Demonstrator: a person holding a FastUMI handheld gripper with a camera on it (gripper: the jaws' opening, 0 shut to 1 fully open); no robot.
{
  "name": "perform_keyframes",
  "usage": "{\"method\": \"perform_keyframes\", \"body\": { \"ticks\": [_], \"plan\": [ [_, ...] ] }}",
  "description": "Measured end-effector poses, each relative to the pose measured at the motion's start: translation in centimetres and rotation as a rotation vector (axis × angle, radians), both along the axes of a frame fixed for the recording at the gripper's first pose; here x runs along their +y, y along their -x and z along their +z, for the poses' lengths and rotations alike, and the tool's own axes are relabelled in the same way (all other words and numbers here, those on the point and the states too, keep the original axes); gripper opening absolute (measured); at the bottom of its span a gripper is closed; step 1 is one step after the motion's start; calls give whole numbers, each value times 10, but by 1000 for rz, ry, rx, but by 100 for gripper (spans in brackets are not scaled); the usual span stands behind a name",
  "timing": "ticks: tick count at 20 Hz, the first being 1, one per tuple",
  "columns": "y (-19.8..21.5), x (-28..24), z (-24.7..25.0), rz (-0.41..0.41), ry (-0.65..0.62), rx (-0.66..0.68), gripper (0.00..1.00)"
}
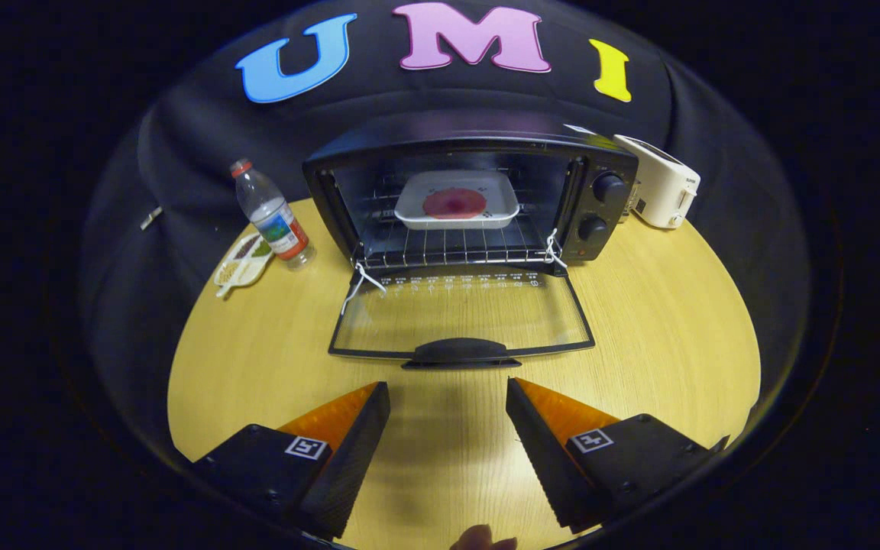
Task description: Open the toaster oven, put the food inside, and close the toaster oven door.
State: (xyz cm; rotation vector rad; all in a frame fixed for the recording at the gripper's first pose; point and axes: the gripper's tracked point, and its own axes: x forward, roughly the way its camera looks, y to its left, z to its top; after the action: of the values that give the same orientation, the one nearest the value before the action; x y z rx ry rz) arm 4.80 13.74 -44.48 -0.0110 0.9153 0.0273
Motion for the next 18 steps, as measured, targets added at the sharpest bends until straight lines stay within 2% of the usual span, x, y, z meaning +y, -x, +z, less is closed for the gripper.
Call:
{"method": "perform_keyframes", "body": {
  "ticks": [9, 15, 18],
  "plan": [
    [-19, -8, -59, -43, 92, 96, 99],
    [-31, -9, -78, -118, 56, 150, 99],
    [-31, -9, -73, -102, 57, 151, 99]
  ]
}}
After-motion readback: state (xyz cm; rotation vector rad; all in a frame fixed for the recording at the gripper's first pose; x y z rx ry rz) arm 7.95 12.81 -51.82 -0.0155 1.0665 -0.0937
